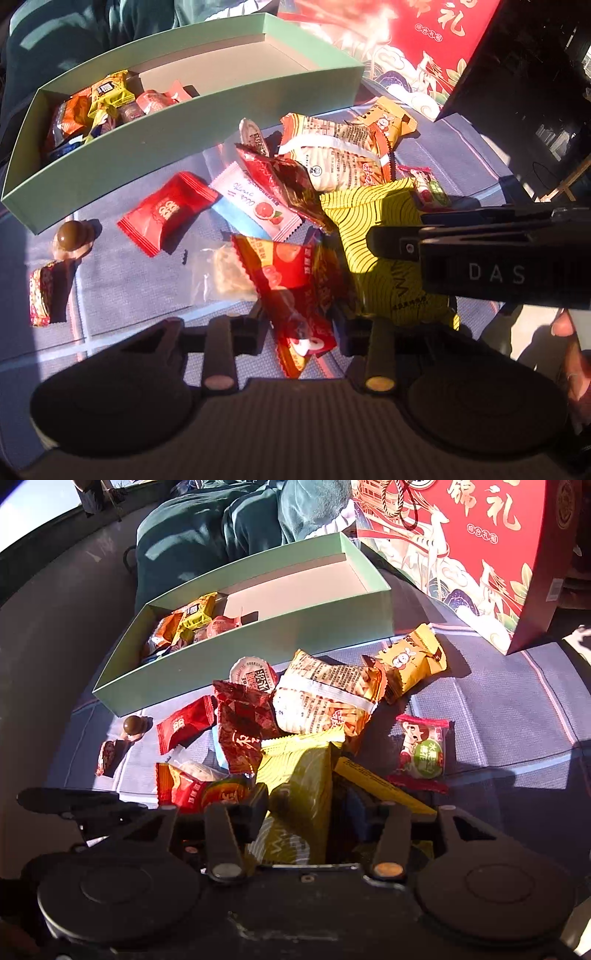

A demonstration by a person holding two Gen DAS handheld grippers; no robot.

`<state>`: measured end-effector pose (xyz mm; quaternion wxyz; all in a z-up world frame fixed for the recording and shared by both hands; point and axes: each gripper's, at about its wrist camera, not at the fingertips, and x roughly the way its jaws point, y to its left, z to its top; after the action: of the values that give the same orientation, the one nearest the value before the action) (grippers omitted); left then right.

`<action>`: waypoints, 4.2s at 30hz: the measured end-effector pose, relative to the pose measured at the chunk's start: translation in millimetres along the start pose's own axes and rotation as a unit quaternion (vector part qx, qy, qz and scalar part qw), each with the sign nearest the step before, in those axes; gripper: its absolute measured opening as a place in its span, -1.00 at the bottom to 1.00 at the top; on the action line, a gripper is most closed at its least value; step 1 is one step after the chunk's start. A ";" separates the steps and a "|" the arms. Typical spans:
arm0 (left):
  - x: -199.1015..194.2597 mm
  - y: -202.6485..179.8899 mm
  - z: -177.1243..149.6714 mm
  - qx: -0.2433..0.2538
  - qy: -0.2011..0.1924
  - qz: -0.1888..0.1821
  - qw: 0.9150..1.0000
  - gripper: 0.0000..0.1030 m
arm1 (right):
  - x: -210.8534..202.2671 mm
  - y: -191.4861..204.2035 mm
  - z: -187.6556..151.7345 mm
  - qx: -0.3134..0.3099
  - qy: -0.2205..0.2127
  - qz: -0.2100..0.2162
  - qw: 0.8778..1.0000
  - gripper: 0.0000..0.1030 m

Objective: Organize snacks
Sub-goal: 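Grasp the yellow WINSUN pack with right gripper while left grasps red Skittles pack, then carry both packs into the green box and open both grippers, then lift both grippers out of the box toward the snack pile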

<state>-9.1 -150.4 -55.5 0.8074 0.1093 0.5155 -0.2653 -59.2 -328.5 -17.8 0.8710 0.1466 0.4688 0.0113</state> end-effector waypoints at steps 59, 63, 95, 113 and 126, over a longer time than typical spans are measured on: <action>-76.8 96.3 2.9 -0.102 -0.090 -0.025 0.990 -0.63 | -16.7 68.3 30.2 -0.069 0.012 0.032 0.997 -0.02; -80.9 96.8 41.2 -0.095 -0.107 -0.022 0.989 -0.63 | -17.1 55.5 66.3 -0.057 -0.010 0.036 0.998 -0.02; 105.4 140.9 273.2 -0.150 -0.074 0.042 0.985 0.93 | 173.0 -17.0 290.2 0.017 -0.010 0.028 0.999 0.86; 30.9 112.3 210.9 -0.137 -0.071 0.060 0.986 0.99 | 94.4 -6.5 246.2 -0.007 -0.026 0.015 1.000 1.00; 0.9 70.2 116.0 -0.122 -0.044 0.041 0.991 0.99 | 34.3 -20.2 156.6 -0.005 -0.013 0.020 1.000 1.00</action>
<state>119.0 -144.2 -11.5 0.8466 0.0195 0.5034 -0.1717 86.0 -380.7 30.0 0.8775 0.1516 0.4541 0.0291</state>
